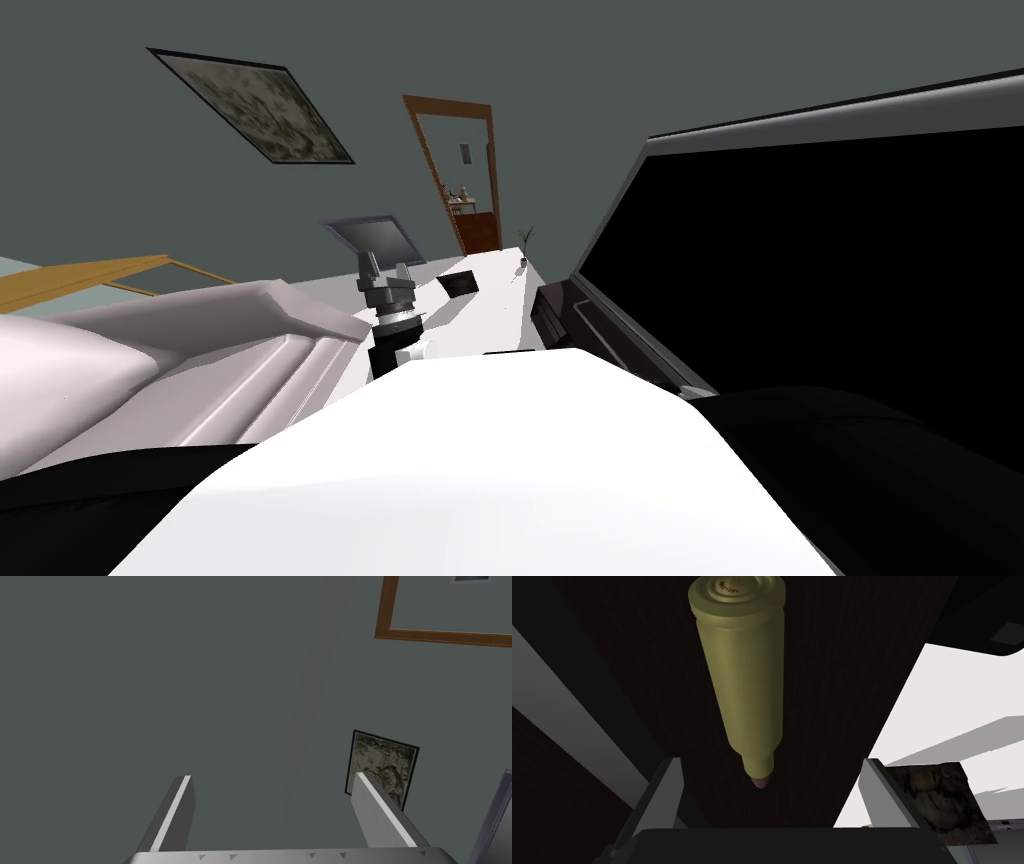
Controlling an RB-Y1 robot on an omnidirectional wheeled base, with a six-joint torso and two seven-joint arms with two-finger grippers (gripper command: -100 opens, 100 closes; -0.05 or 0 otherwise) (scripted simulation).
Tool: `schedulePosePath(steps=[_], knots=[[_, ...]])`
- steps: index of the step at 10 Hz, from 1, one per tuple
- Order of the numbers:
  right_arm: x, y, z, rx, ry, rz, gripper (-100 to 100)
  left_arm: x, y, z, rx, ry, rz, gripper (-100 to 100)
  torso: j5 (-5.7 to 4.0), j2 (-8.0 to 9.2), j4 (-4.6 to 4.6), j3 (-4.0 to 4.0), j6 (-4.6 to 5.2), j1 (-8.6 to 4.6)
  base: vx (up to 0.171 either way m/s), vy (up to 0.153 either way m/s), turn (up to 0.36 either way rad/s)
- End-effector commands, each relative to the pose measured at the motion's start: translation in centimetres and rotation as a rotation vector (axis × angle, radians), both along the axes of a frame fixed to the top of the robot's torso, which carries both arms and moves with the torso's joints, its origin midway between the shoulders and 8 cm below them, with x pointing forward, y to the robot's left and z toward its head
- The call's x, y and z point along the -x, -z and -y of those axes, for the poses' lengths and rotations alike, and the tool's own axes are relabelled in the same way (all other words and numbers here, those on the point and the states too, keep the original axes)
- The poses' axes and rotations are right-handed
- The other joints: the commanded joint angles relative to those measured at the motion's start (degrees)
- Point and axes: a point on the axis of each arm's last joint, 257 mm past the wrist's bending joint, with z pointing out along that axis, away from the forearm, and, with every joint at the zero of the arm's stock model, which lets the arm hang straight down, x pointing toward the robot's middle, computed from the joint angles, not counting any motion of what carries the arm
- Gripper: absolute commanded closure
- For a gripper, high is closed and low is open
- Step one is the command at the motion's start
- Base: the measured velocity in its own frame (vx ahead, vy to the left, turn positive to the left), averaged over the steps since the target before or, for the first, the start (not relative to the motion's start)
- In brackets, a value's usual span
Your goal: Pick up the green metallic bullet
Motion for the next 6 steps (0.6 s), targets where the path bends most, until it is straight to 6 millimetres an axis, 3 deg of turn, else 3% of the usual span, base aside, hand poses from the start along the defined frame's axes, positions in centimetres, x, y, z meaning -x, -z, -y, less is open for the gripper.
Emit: schedulePosePath(steps=[1, 2, 6], knots=[[0.8, 0.4, 0.6, 0.016, -0.008, -0.024, -100, 0.0, 0.0, 0.0, 0.0, 0.0, 0.0, 0, 0.0, 0.0, 0.0, 0.0, 0.0, 0.0, 0.02, 0.027, 0.05], [0.8, 0.4, 0.6, 0.016, -0.008, -0.024, -100, 0.0, 0.0, 0.0, 0.0, 0.0, 0.0, 0, -0.02, 0.01, 0.0, 0.01, 0.01, -0.05, 0.009, 0.01, -0.008], [5.5, 0.2, 3.5, 0.079, -0.049, -0.133, -100, 0.0, 0.0, 0.0, 0.0, 0.0, 0.0, 0, -0.01, 0.0, 0.0, 0.0, 0.01, -0.01, 0.019, 0.034, 0.086]])
